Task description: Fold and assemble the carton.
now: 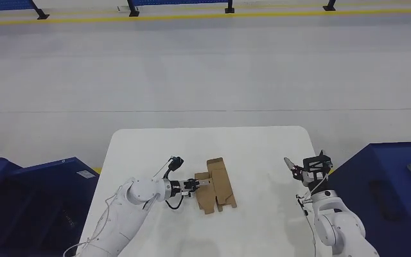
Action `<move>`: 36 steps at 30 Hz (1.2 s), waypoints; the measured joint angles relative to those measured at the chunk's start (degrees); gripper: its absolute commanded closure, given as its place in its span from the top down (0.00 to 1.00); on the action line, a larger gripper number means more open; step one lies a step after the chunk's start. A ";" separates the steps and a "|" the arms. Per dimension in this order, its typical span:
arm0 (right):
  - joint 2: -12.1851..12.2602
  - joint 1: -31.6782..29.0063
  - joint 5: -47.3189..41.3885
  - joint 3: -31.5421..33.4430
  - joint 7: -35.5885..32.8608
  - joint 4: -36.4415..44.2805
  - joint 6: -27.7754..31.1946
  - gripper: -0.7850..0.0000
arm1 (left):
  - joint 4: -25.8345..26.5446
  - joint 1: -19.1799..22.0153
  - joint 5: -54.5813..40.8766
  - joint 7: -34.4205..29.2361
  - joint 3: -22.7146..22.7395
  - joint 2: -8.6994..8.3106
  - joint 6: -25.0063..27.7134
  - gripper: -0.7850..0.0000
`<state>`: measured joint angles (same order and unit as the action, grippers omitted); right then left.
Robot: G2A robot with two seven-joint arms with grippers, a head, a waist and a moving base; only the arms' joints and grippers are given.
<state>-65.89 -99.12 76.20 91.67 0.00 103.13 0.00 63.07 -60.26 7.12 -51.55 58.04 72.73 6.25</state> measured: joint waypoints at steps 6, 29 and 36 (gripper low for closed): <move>0.00 0.00 0.00 0.00 0.00 0.00 0.00 1.00 | -4.71 2.56 -0.57 0.91 -2.51 1.02 -0.46 0.71; 0.15 0.34 0.17 1.56 -1.11 -0.22 2.76 1.00 | -2.08 2.02 -6.59 -6.73 -0.93 0.34 5.88 0.00; 2.11 6.60 -36.35 7.72 -35.97 -3.97 29.03 1.00 | 18.54 -9.09 -11.00 -11.90 9.22 -3.31 0.65 0.00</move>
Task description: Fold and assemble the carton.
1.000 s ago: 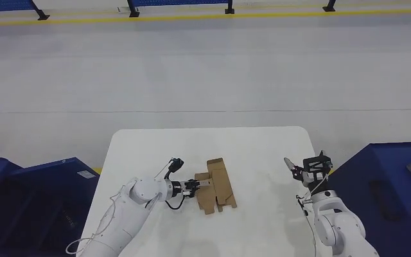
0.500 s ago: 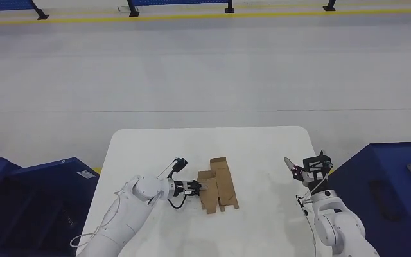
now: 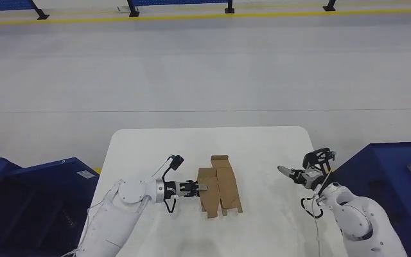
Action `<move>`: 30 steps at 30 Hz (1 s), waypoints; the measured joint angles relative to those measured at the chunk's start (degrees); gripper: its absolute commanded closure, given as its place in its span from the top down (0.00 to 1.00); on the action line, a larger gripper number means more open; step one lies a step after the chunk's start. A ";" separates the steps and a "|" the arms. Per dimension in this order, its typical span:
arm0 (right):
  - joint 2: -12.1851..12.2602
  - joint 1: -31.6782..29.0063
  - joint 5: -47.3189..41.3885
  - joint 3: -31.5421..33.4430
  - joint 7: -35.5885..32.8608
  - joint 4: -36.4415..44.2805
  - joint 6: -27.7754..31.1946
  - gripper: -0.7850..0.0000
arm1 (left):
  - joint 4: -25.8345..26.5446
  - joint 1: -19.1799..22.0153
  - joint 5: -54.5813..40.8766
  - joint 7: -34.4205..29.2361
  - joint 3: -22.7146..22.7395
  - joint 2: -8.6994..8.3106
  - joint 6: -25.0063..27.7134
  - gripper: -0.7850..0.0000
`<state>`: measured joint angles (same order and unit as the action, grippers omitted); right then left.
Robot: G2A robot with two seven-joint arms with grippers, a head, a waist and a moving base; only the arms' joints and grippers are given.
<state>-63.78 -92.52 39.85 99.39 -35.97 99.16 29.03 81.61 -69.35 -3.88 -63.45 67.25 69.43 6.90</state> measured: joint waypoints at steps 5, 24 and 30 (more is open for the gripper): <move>1.67 7.91 -32.45 -2.20 -30.02 -7.72 2.61 1.00 | 11.50 -6.92 -0.46 -2.37 4.69 -1.59 -3.65 0.00; 3.87 17.21 -66.10 -12.68 -52.01 -18.96 -15.43 1.00 | 15.29 -9.90 -2.69 2.88 3.85 -1.83 -3.80 0.00; 4.13 19.44 -75.47 -17.87 -52.03 -23.74 -13.46 1.00 | 14.24 -7.09 -6.71 6.29 -0.90 -0.91 -5.12 0.00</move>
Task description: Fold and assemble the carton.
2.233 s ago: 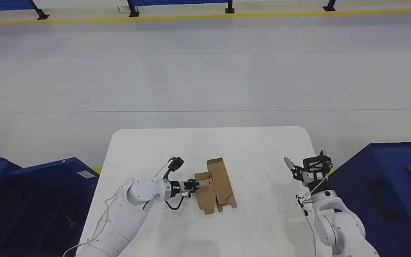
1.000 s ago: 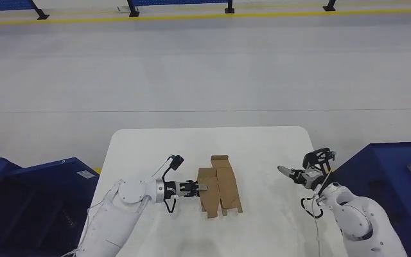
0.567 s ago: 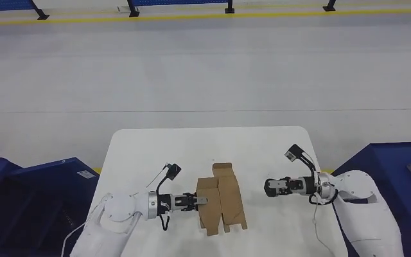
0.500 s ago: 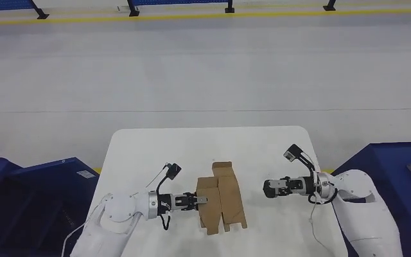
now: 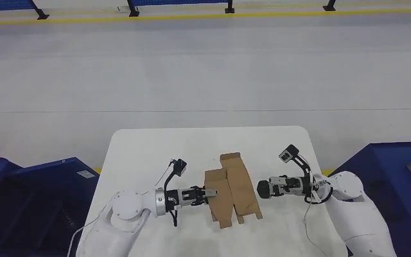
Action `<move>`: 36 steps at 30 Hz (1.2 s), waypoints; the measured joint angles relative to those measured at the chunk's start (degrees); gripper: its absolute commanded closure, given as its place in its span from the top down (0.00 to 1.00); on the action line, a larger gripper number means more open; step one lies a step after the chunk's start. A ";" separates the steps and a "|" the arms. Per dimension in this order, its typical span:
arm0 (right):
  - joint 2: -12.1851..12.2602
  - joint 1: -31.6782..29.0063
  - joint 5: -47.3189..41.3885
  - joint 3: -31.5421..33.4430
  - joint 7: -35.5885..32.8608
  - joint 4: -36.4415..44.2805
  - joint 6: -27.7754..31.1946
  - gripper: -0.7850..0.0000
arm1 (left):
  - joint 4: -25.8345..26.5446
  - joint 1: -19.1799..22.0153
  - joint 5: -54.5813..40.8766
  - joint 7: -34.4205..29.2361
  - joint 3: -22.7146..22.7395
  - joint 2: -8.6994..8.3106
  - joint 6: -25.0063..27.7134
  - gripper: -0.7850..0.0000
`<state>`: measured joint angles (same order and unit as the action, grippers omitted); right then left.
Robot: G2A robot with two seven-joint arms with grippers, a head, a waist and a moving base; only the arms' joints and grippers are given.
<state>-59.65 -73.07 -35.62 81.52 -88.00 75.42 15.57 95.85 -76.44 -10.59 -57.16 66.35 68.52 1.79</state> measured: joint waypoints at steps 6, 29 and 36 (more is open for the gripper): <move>0.00 1.41 -2.88 -2.92 0.01 -2.13 0.73 0.27 | -1.53 2.20 -2.54 1.16 -3.54 0.64 -0.60 0.00; 1.06 0.96 2.28 -6.47 3.92 -1.33 4.64 0.00 | -4.34 1.45 -10.04 0.01 0.33 -0.47 0.86 1.00; 2.15 0.44 -0.59 -3.73 3.72 -3.12 4.44 0.00 | -6.35 -0.97 -11.76 0.01 7.84 -1.91 1.32 1.00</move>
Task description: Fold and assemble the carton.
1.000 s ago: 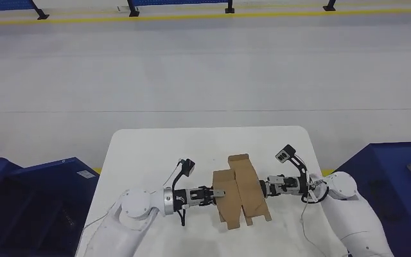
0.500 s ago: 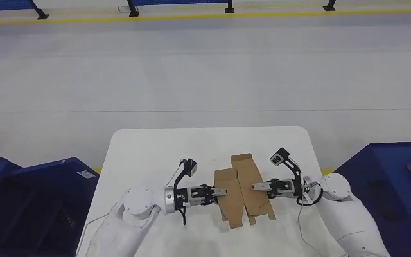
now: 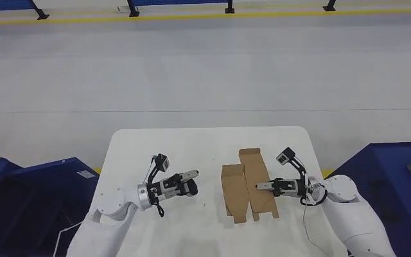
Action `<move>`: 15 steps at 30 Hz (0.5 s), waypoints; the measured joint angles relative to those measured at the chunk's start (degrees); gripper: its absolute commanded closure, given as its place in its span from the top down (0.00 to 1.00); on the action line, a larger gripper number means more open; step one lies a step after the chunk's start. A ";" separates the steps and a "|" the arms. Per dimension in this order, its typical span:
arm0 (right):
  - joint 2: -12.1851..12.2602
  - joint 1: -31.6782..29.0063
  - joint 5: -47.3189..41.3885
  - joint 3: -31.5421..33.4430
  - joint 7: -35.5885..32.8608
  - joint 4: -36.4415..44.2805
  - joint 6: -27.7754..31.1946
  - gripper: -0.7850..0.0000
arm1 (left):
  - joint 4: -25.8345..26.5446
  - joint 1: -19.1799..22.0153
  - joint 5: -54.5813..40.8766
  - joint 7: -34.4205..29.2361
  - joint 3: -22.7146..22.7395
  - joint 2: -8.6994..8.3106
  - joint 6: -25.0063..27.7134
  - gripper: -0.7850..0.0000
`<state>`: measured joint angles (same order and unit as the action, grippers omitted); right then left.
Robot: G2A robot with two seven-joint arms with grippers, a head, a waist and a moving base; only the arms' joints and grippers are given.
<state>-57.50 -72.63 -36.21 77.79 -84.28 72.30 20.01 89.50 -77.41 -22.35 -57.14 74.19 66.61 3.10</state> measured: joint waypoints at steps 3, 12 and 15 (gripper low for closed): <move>0.44 0.00 -1.10 1.48 -0.02 -0.90 -0.03 0.00 | -0.39 -0.66 -0.26 -0.01 0.70 -0.22 0.23 1.00; 0.57 -0.04 -1.24 2.01 0.30 -1.03 0.30 0.00 | -0.93 -0.59 0.16 0.20 0.27 -0.27 -0.26 1.00; 0.57 -0.20 -1.81 2.35 1.19 -0.35 -0.32 0.00 | -0.93 -0.59 0.16 0.20 0.28 -0.27 -0.26 1.00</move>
<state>-56.93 -72.83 -38.02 80.14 -83.09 71.95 19.69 88.58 -78.00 -22.19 -56.95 74.46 66.34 2.84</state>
